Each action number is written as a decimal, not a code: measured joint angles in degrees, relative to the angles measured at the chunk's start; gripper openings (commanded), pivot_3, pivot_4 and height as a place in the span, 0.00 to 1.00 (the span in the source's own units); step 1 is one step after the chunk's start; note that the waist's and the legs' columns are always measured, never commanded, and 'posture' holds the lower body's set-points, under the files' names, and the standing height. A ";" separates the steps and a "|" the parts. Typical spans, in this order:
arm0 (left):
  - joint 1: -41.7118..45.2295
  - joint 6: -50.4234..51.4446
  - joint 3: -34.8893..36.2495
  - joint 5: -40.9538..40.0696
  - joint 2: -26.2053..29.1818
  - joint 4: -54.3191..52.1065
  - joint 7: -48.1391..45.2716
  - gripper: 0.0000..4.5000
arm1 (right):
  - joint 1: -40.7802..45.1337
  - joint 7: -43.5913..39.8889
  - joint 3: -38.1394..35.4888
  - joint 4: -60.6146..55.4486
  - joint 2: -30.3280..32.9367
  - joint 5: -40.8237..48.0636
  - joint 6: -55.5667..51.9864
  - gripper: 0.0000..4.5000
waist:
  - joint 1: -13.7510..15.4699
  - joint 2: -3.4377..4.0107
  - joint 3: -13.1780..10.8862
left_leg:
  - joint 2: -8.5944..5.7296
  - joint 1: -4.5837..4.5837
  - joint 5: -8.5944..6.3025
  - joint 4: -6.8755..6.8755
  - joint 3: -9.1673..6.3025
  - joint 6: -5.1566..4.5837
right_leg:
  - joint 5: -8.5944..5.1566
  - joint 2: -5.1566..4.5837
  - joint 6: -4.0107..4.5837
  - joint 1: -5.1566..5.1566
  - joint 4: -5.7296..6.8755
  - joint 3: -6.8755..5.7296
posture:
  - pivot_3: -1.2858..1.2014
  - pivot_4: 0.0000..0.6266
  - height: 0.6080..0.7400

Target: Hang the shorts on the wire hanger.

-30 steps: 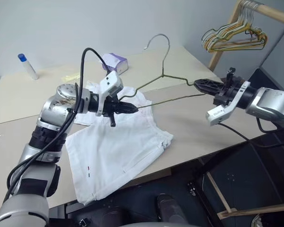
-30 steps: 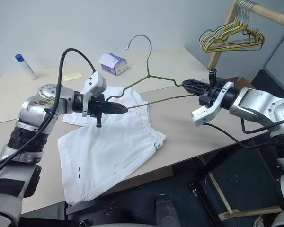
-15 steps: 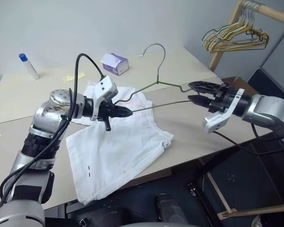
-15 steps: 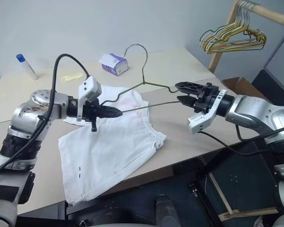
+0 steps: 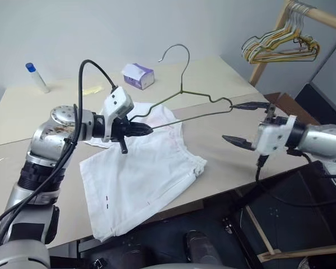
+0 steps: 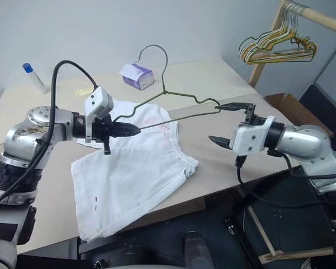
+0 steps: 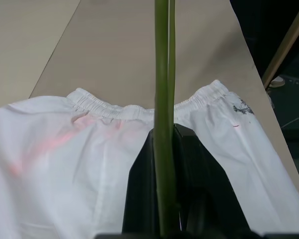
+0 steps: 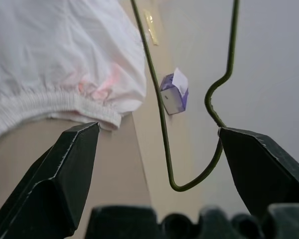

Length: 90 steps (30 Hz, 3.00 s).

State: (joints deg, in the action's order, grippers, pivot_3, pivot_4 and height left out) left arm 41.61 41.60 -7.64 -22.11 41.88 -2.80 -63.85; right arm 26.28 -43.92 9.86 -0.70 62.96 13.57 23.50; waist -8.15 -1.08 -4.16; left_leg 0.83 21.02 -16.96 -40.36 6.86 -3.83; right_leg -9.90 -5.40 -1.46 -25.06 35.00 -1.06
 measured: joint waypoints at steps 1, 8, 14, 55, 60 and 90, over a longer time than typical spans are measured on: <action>-0.04 0.00 0.00 -0.05 0.00 -0.04 0.06 0.00 | 0.00 -1.38 -0.88 -0.22 0.12 1.40 -1.68 0.99 | 0.09 -0.01 0.02 | 0.00 -0.01 0.00 -0.01 0.00 0.00 | 0.01 0.00 -0.01 0.01 0.00 0.00 | 0.48 0.00 1.00; -1.17 0.00 0.18 -0.56 0.05 -1.33 0.24 0.00 | -0.55 -8.62 -4.45 -1.40 -1.08 3.48 -8.52 0.99 | 1.72 0.02 0.10 | -0.02 0.04 0.02 -0.01 -0.03 0.05 | 0.01 -0.01 -0.01 -0.01 0.00 -0.12 | 0.48 0.00 1.00; -1.23 -0.10 0.31 -0.79 0.78 -1.79 -0.63 0.00 | -0.59 -10.47 -7.26 -1.54 -2.26 2.99 -9.72 0.99 | 2.75 0.02 0.10 | -0.02 0.08 0.15 -0.01 0.04 0.28 | 0.01 0.00 0.00 -0.06 -0.02 -0.12 | 0.48 0.00 1.00; -5.79 -13.86 -2.20 3.76 0.52 -5.62 -4.49 0.00 | 15.06 -26.30 4.90 -5.63 -5.25 -3.53 -45.83 0.79 | 3.27 0.17 0.22 | -0.02 0.11 0.14 -0.05 0.21 0.30 | 0.02 0.04 0.04 -0.18 -0.01 -0.06 | 0.48 0.00 1.00; -5.79 -14.36 -2.36 3.87 0.49 -5.63 -4.64 0.00 | 15.93 -27.55 5.21 -5.65 -6.10 -4.05 -47.28 0.39 | 3.57 0.18 0.22 | -0.02 0.12 0.13 -0.05 0.21 0.28 | 0.02 0.04 0.03 -0.18 -0.01 -0.06 | 0.48 0.01 1.00; -20.09 -25.65 11.23 -0.08 1.12 -5.29 -2.73 1.00 | -15.19 -21.69 -16.31 -22.51 -2.69 7.95 -65.98 0.00 | 5.34 0.15 0.20 | 0.02 0.05 -0.13 -0.04 0.18 -0.03 | 0.00 0.01 0.08 -0.15 -0.03 -0.07 | 0.50 0.09 1.00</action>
State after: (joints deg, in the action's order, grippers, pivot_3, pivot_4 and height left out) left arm 21.52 15.95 3.59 -22.19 43.01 -8.10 -66.58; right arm 11.09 -65.61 -6.44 -23.21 60.26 21.52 -42.48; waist -2.81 -0.92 -3.96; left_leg 0.86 21.08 -17.09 -40.40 7.05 -3.86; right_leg -9.90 -5.39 -1.38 -25.22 34.97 -1.13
